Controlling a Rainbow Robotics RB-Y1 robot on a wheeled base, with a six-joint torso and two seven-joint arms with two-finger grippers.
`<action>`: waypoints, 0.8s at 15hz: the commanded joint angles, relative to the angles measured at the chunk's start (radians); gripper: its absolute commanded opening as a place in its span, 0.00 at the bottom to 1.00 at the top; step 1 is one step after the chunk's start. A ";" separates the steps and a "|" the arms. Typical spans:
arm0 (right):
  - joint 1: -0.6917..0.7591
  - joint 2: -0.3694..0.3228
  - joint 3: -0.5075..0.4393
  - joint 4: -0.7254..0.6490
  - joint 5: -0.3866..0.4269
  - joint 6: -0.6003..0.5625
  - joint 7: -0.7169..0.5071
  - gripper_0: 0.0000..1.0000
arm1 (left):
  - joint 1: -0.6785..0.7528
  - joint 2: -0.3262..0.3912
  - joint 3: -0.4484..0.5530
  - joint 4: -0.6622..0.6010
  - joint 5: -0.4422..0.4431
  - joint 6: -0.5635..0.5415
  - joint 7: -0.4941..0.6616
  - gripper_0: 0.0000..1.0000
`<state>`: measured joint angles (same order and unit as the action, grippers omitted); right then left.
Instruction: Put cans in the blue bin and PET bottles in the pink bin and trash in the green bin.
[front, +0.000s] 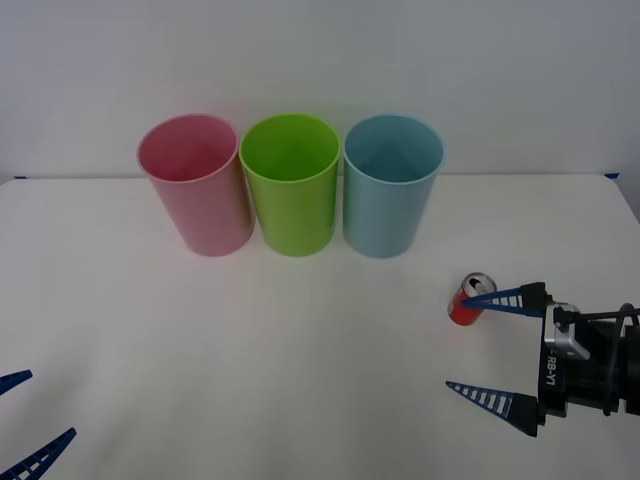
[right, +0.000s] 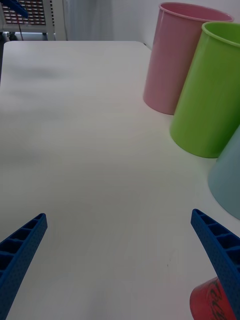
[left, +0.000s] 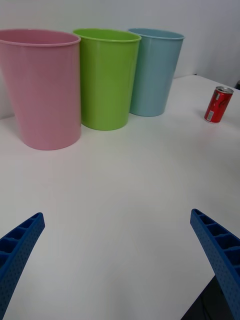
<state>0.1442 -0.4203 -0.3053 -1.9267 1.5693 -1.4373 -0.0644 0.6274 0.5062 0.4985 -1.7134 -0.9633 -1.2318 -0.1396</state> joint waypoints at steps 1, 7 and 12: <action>0.000 0.000 0.000 0.000 0.000 0.000 0.000 1.00 | 0.000 0.000 0.000 0.000 0.000 0.000 0.000 1.00; 0.028 0.021 -0.072 -0.054 -0.104 -0.002 -0.009 1.00 | 0.000 0.000 0.000 0.000 0.000 0.000 0.000 1.00; 0.135 0.014 -0.215 -0.051 -0.222 0.000 -0.017 1.00 | 0.000 0.000 0.000 0.000 0.000 0.000 0.000 1.00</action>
<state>0.2586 -0.4059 -0.5077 -1.9796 1.3602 -1.4380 -0.0797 0.6273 0.5062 0.4985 -1.7134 -0.9633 -1.2318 -0.1396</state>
